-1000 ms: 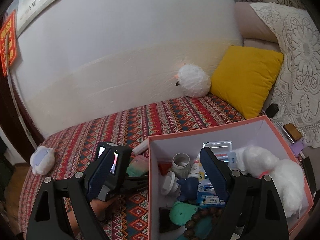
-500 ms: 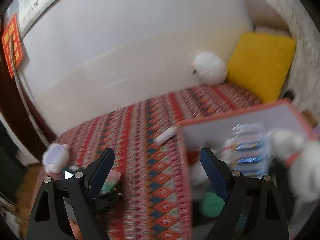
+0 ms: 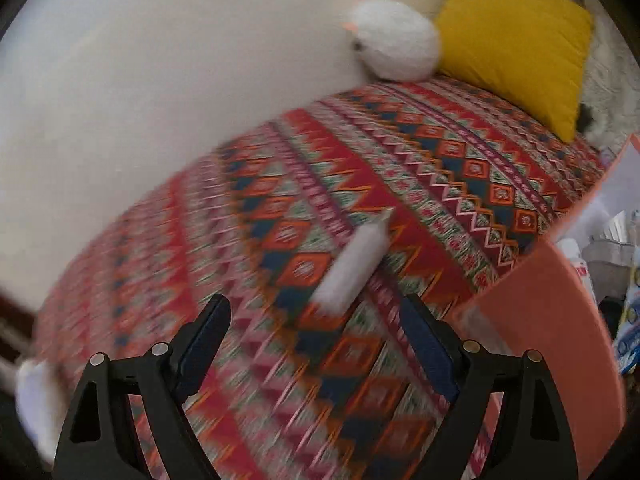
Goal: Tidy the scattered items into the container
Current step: 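Grasp the pink-green pouch with the left tool while the right tool grasps the white cylinder bottle, then drop the pouch into the pink box while the right tool drops the white bottle in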
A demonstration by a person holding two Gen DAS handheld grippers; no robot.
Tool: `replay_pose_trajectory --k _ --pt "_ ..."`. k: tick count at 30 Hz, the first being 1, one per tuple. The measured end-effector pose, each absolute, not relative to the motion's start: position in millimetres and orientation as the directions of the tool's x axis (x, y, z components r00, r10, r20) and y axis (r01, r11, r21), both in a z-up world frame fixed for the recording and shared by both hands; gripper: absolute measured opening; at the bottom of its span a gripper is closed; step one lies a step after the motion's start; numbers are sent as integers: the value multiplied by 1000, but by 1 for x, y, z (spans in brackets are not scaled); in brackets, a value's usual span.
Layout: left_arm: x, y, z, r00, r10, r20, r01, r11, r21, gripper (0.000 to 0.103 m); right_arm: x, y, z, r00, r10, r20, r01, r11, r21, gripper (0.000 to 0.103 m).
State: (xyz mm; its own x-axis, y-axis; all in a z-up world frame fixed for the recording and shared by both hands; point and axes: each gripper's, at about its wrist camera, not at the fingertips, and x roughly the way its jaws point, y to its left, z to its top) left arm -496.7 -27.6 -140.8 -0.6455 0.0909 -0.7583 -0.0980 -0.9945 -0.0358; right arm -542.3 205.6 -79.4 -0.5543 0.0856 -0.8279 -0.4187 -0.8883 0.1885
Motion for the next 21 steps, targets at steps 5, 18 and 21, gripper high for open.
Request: replay_pose_trajectory --k 5,18,21 --pt "-495 -27 -142 -649 100 -754 -100 -994 -47 74 -580 217 -130 -458 86 -885 -494 -852 173 90" --pt "-494 -28 -143 -653 103 -750 -100 -994 -49 74 -572 148 -131 -557 3 -831 -87 -995 55 28" --pt "-493 -31 -141 -651 114 -751 -101 -993 -63 73 -530 142 -130 -536 -88 -839 10 -995 98 29"
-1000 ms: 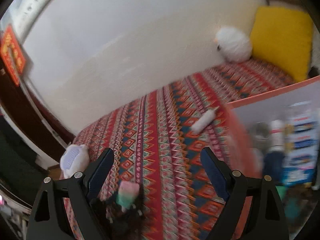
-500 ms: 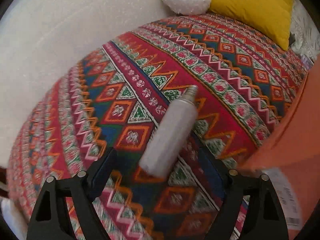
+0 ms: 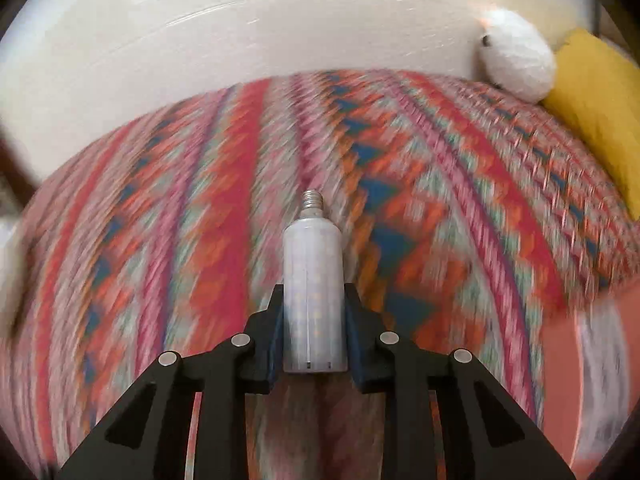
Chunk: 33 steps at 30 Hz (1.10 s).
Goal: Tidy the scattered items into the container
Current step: 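Drop the pouch into the pink box while the right tool drops the white bottle in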
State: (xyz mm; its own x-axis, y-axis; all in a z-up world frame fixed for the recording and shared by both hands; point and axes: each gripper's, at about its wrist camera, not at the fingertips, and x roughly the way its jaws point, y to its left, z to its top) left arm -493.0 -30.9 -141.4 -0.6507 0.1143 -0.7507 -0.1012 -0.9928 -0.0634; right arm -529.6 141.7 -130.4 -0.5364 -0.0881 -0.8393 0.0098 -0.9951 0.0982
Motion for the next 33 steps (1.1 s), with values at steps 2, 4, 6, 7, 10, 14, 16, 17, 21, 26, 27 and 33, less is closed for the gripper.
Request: replay_pose_trajectory --k 2,4,6,7,10,14,16,17,21,26,27,33 --pt "-491 -34 -139 -649 128 -750 -101 -992 -82 72 -489 141 -130 -508 -141 -850 68 -990 123 29" --pt "-486 -42 -133 -647 156 -746 -98 -988 -122 69 -450 142 -128 -490 -195 -849 103 -981 166 28" --pt "-470 -52 -125 -638 164 -753 -77 -986 -149 68 -410 145 -125 -480 -257 -839 131 -966 222 28" --pt "-462 -56 -121 -634 164 -755 -70 -985 -155 68 -388 148 -118 -495 -284 -821 143 -959 246 28" --pt "-425 -66 -109 -631 168 -758 -83 -985 -149 66 -335 150 -96 -544 -322 -775 186 -947 263 28" --pt "-370 -78 -79 -661 189 -726 -112 -982 -153 66 -268 148 -66 -578 -373 -726 240 -928 285 28" --pt "-344 -82 -58 -691 194 -696 -140 -981 -134 66 -234 146 -50 -598 -390 -700 269 -921 283 28" --pt "-330 -83 -46 -708 197 -679 -154 -980 -124 66 -218 146 -40 -613 -395 -685 286 -918 274 28" --pt "-284 -85 1 -760 235 -606 -207 -971 -117 66 -165 144 -2 -670 -404 -623 324 -914 244 28" --pt "-251 -71 45 -795 296 -529 -283 -953 -108 66 -112 150 42 -750 -384 -539 319 -923 215 28" --pt "-248 -66 52 -798 307 -518 -297 -949 -106 66 -102 154 50 -765 -377 -523 313 -926 210 28" --pt "-244 -23 88 -788 398 -470 -393 -913 -114 66 -52 203 100 -865 -274 -420 222 -960 169 28"
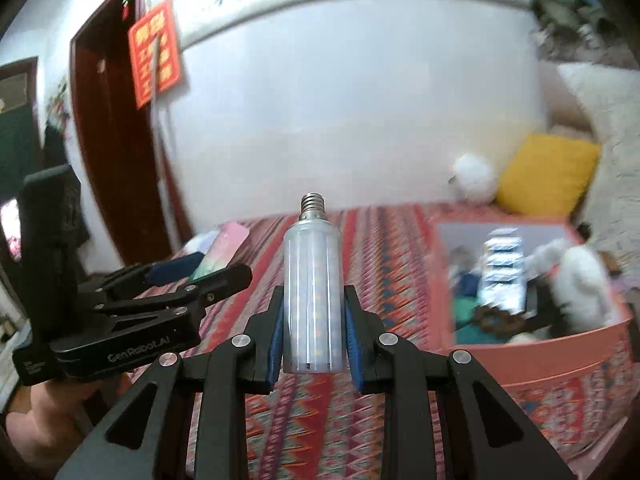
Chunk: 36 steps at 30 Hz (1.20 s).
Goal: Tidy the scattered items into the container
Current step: 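Drop the pouch into the pink box while the right tool drops the white bottle in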
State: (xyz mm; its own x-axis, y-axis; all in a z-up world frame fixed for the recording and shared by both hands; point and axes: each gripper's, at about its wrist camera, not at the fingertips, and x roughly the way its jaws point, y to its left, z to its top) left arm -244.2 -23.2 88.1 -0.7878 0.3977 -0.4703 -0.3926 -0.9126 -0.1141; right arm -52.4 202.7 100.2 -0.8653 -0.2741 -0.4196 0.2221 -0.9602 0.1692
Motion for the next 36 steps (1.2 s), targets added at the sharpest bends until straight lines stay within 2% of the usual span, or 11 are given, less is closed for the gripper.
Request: replay_pose_trajectory --k 7,12,17,21,22,23,24,26,28,36 --pt "-276 72 116 -732 506 -455 -519 -848 -108 66 -47 299 132 -934 -70 -351 8 -985 175 28" --pt "-323 146 105 -661 546 -515 -574 -810 -121 66 -76 369 128 -936 28 -352 -112 -969 222 28" --pt "-370 193 80 -621 538 -570 -587 -801 -117 66 -129 417 107 -918 59 -392 -166 -955 245 28" --pt "-402 220 48 -585 508 -632 -582 -806 -109 68 -172 438 79 -888 15 -459 -159 -948 277 30" --pt "-410 224 39 -567 503 -652 -582 -805 -115 70 -181 444 70 -881 4 -474 -168 -937 305 32" --pt "-416 227 33 -558 497 -665 -580 -806 -116 71 -186 447 65 -874 8 -486 -181 -933 312 49" --pt "-417 227 30 -563 490 -665 -577 -810 -109 75 -190 450 60 -869 19 -494 -198 -928 315 70" --pt "-421 226 25 -575 477 -665 -569 -817 -94 86 -190 456 54 -874 84 -479 -253 -920 301 82" --pt "-423 222 26 -593 470 -654 -556 -826 -89 93 -191 457 50 -873 113 -474 -276 -916 290 82" --pt "-422 170 54 -627 474 -618 -511 -849 -134 94 -190 448 50 -875 89 -476 -270 -905 328 83"
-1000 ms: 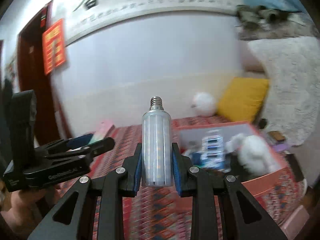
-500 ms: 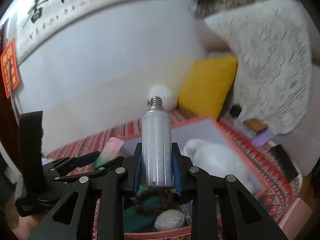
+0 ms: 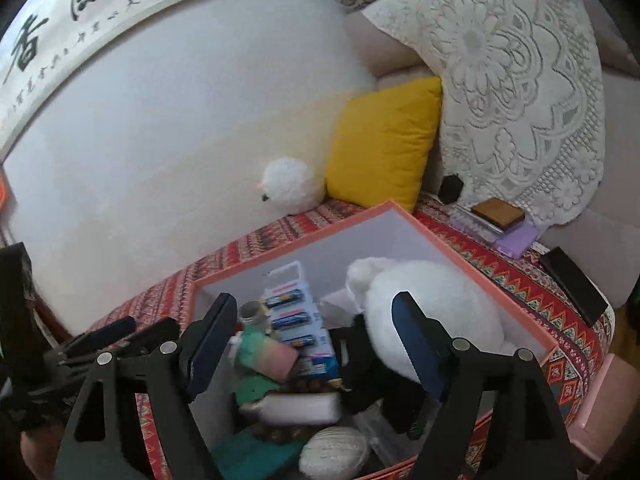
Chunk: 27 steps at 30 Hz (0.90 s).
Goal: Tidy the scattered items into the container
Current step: 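Drop the pouch into the pink box while the right tool drops the white bottle in, then grasp the white plush toy with the checked bib using both tools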
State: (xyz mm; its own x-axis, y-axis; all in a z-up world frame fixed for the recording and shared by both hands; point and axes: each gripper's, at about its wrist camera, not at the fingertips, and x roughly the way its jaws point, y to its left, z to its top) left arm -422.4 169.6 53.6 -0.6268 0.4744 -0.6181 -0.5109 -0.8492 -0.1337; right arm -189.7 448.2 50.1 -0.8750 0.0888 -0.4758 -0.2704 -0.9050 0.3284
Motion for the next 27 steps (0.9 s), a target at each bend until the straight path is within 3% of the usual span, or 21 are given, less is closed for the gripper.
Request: replay_pose_trajectory --k 9,13,16,20,24,27 --pt "-407 -20 85 -744 351 -568 -309 -935 -172 96 -205 344 95 -911 -158 -381 -5 -919 393 89" --pt "-397 -135 74 -807 171 -565 -116 -984 -132 98 -235 282 98 -854 -400 -332 186 -831 524 93" --pt "-394 -217 58 -812 80 -578 14 -988 -156 98 -276 231 81 -737 -616 -277 292 -660 692 95" --pt "-398 -326 24 -800 -3 -600 179 -955 -234 98 -340 155 29 -558 -805 -202 229 -383 895 95" --pt "-419 -406 -23 -767 61 -639 286 -858 -425 99 -394 64 -30 -417 -902 -114 104 -172 980 95" --pt "-444 -442 -64 -746 145 -650 325 -773 -545 98 -429 5 -73 -357 -927 -114 -14 -116 993 96"
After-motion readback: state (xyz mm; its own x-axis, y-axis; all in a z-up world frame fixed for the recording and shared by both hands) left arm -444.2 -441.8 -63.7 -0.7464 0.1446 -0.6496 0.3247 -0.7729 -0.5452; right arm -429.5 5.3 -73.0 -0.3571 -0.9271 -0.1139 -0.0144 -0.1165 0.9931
